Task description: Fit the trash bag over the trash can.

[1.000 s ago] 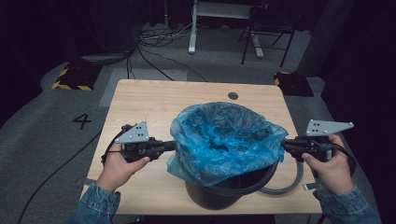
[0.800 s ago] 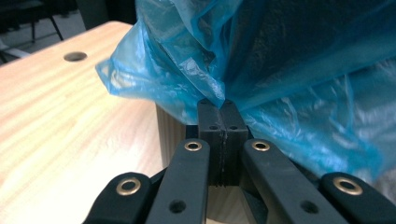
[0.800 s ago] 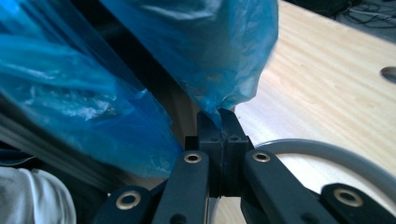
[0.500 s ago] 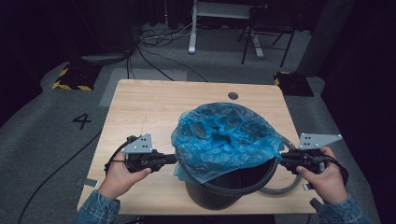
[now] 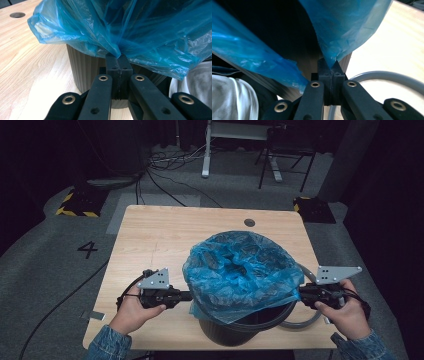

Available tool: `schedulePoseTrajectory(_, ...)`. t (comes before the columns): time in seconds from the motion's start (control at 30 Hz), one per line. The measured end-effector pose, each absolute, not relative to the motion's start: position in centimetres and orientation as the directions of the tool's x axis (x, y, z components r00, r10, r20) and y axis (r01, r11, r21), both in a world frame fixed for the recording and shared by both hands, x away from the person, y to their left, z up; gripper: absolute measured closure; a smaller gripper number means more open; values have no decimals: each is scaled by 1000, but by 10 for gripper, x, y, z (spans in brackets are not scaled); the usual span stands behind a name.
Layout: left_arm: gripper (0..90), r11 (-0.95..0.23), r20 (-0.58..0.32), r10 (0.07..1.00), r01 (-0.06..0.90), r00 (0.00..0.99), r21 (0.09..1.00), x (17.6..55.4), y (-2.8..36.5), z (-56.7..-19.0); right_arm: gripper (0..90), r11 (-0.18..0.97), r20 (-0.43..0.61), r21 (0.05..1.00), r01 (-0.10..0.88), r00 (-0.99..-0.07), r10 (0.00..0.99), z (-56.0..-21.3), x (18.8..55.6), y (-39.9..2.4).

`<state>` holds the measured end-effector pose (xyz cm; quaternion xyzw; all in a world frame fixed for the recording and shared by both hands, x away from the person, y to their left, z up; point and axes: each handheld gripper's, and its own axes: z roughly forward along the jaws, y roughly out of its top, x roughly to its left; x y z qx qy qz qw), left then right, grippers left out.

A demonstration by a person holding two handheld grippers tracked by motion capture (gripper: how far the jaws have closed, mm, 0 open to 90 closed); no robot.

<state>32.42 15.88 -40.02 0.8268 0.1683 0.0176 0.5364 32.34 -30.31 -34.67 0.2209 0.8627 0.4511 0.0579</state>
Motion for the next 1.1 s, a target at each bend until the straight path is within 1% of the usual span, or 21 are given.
schedulePoseTrajectory(0.17,900,-317,-177,281,266,943,910,322,164,-396,900,515,122,776,364,-888,444,-362,329,-302)
schedulePoseTrajectory(0.27,900,-355,-165,284,263,945,897,322,161,-399,900,518,135,771,370,-890,435,-367,330,-299)
schedulePoseTrajectory(0.37,900,-384,-161,284,266,945,884,322,158,-402,899,527,106,773,352,-892,440,-366,327,-296)
schedulePoseTrajectory(0.43,900,-391,-156,287,264,945,882,322,158,-404,900,520,107,779,351,-891,441,-366,326,-297)
schedulePoseTrajectory(0.57,900,-326,-175,290,269,941,906,321,161,-403,900,544,102,755,366,-885,455,-375,328,-299)
schedulePoseTrajectory(0.63,900,-320,-169,291,262,942,910,320,163,-402,900,560,102,736,381,-880,465,-384,331,-299)
schedulePoseTrajectory(0.7,900,-340,-164,299,266,940,902,320,163,-404,900,600,69,699,389,-872,485,-396,334,-297)
schedulePoseTrajectory(0.77,900,-382,-159,313,278,936,882,322,162,-411,900,619,70,673,405,-868,491,-407,338,-295)
schedulePoseTrajectory(0.83,900,-429,-151,334,293,930,854,324,161,-418,900,617,81,662,426,-859,505,-415,342,-297)
schedulePoseTrajectory(0.93,900,-434,-173,358,328,918,839,328,163,-430,900,608,93,647,461,-838,537,-423,347,-302)
schedulePoseTrajectory(1.0,900,-472,-160,382,341,910,813,330,164,-438,900,604,91,637,479,-825,558,-428,349,-308)
schedulePoseTrajectory(1.1,900,-492,-170,409,374,897,786,333,164,-451,900,593,98,624,509,-804,587,-438,353,-317)
